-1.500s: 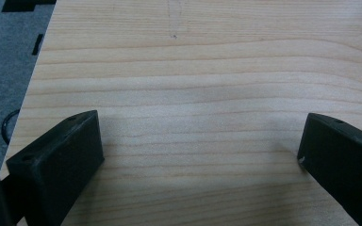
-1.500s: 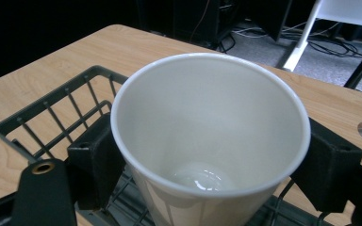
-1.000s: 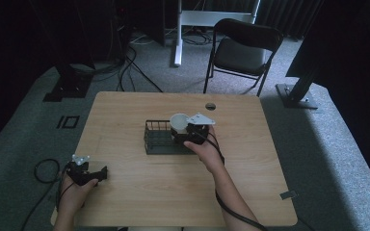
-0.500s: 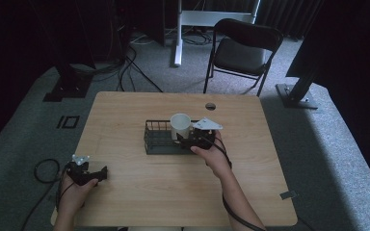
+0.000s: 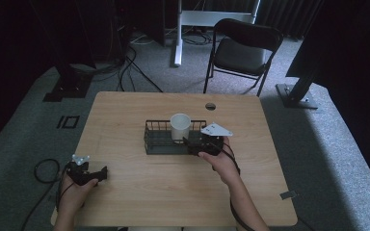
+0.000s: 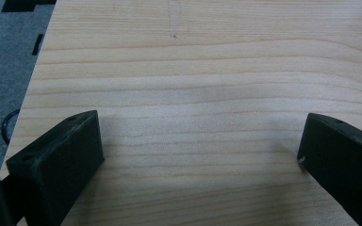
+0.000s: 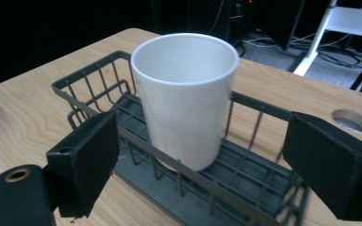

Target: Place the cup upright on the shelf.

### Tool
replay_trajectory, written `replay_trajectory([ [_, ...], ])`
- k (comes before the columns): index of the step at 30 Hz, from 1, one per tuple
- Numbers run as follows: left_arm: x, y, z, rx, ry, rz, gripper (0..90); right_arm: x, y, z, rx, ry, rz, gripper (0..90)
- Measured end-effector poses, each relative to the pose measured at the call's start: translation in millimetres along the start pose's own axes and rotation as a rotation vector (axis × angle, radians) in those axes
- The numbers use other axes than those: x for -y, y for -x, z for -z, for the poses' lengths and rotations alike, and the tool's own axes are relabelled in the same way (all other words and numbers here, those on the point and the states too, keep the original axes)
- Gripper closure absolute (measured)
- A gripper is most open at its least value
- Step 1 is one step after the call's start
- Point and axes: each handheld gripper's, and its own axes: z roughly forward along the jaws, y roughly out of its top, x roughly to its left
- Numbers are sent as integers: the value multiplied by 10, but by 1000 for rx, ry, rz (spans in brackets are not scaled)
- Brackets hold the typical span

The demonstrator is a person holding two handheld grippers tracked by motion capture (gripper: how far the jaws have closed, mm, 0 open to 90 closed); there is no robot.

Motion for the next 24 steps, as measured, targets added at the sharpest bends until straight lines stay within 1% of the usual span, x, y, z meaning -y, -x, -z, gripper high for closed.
replay_trajectory([
  [5, 0, -1, 1, 0, -1, -1, 9, 49, 55, 79, 20, 3, 8, 113],
  [6, 0, -1, 1, 0, -1, -1, 9, 78, 86, 115, 28, 3, 9, 113],
  [9, 0, -1, 1, 0, -1, -1, 10, 140, 130, 158, 34, -3, 6, 114],
  [21, 0, -1, 0, 0, 0, -1, 9, 390, 259, 269, 53, -31, -22, 114],
  [23, 0, -1, 0, 0, 0, -1, 9, 405, 265, 272, 54, -31, -26, 114],
  [24, 0, -1, 0, 0, 0, -1, 9, 452, 281, 277, 56, -38, -30, 114],
])
